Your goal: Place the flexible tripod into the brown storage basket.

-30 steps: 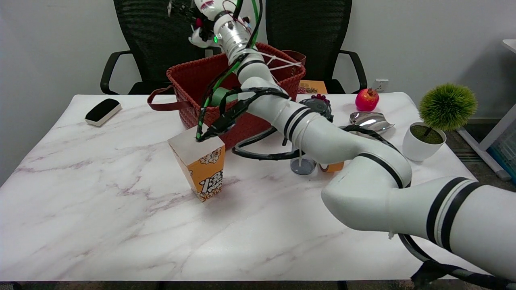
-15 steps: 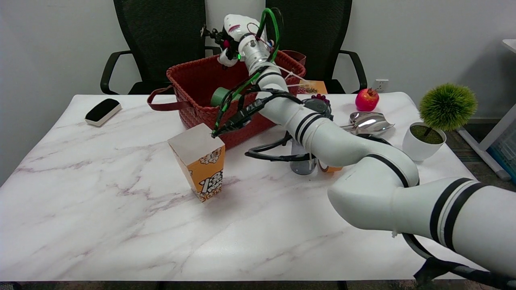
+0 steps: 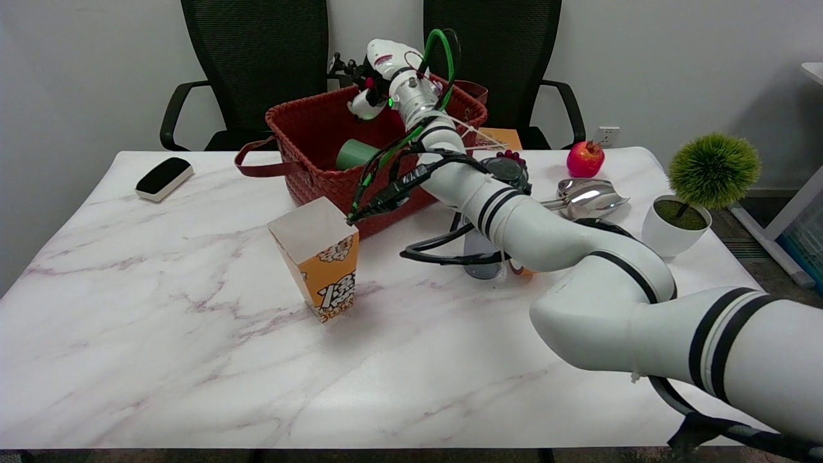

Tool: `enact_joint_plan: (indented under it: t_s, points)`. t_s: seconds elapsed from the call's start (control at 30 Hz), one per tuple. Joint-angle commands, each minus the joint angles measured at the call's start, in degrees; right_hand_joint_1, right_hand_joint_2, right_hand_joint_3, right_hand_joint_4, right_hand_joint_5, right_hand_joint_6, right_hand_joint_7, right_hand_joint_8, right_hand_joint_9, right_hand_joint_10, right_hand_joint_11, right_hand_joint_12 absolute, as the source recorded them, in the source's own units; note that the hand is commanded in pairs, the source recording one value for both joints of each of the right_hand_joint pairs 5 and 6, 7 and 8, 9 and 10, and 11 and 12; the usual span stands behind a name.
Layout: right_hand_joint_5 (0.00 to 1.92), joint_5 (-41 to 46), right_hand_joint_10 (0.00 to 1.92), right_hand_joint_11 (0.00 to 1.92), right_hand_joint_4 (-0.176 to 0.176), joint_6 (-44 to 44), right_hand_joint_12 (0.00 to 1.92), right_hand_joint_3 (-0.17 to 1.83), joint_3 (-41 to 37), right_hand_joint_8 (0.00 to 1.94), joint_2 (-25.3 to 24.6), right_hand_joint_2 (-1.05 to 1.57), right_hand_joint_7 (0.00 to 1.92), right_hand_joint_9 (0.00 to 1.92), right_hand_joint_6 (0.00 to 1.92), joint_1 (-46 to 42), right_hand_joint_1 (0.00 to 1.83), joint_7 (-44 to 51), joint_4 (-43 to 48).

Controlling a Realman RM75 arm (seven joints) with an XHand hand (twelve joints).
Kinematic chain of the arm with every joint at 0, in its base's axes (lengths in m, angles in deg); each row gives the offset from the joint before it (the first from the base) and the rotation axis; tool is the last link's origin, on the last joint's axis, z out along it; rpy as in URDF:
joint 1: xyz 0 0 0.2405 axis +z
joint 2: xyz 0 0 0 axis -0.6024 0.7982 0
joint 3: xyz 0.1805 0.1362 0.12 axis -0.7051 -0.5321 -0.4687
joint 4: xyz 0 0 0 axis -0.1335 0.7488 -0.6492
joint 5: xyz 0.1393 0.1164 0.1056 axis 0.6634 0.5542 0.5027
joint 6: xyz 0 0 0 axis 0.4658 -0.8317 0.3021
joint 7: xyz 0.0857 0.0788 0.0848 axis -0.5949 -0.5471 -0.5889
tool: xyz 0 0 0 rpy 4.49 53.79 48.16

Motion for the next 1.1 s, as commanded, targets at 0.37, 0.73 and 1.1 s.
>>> enact_joint_plan:
  t_s: [0.37,0.73,1.1]
  points:
    - [0.16,1.6,0.3,0.25,0.0,2.0,0.25,0.74,2.4,0.53,0.5,-0.2,0.53,0.3,0.16,-0.8,1.02,-1.8,4.9]
    - [0.0,2.3,0.0,0.0,0.0,1.7,0.0,-0.17,2.4,0.0,1.4,-0.2,0.0,0.0,0.0,-2.4,0.77,-2.6,11.5]
    - [0.0,9.1,0.0,0.0,0.0,-1.7,0.0,-0.17,3.4,0.0,7.0,0.13,0.0,0.0,0.0,-10.5,0.59,-12.0,33.0]
